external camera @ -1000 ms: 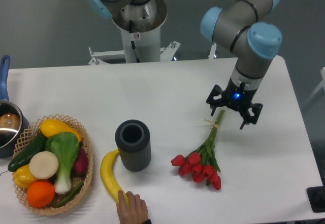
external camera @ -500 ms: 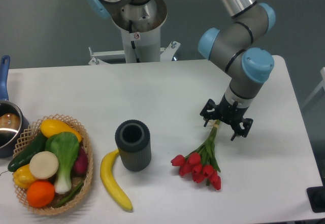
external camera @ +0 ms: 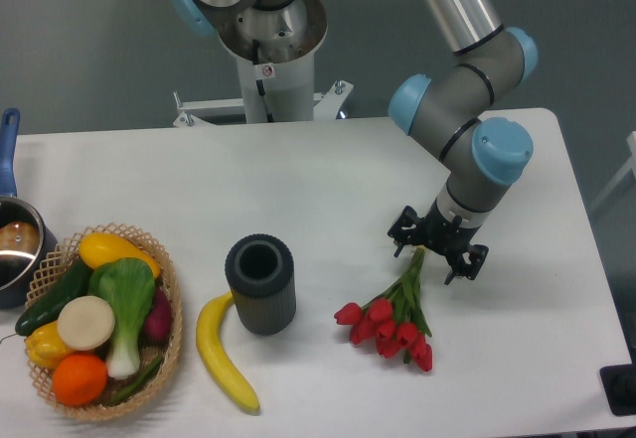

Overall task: Pick up the flowers from the table
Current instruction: 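Close the gripper around the green tulip stems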

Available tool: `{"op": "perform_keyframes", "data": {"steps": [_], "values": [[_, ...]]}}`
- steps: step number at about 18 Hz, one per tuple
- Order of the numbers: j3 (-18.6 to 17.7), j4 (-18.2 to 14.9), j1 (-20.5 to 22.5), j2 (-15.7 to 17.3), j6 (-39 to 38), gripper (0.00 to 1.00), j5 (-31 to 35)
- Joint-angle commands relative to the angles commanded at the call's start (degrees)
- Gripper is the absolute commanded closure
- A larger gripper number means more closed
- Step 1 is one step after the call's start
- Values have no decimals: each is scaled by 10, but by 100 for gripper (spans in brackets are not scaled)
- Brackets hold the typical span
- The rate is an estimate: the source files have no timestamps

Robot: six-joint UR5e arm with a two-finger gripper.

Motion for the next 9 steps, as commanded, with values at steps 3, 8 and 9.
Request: {"op": "perform_keyframes", "data": {"steps": [3,8,9], "values": [[-1,10,-8,-6,-2,0,0],[-4,21,-12,-11,-2,8,1],[-4,22,-12,-11,-2,12,1]]}}
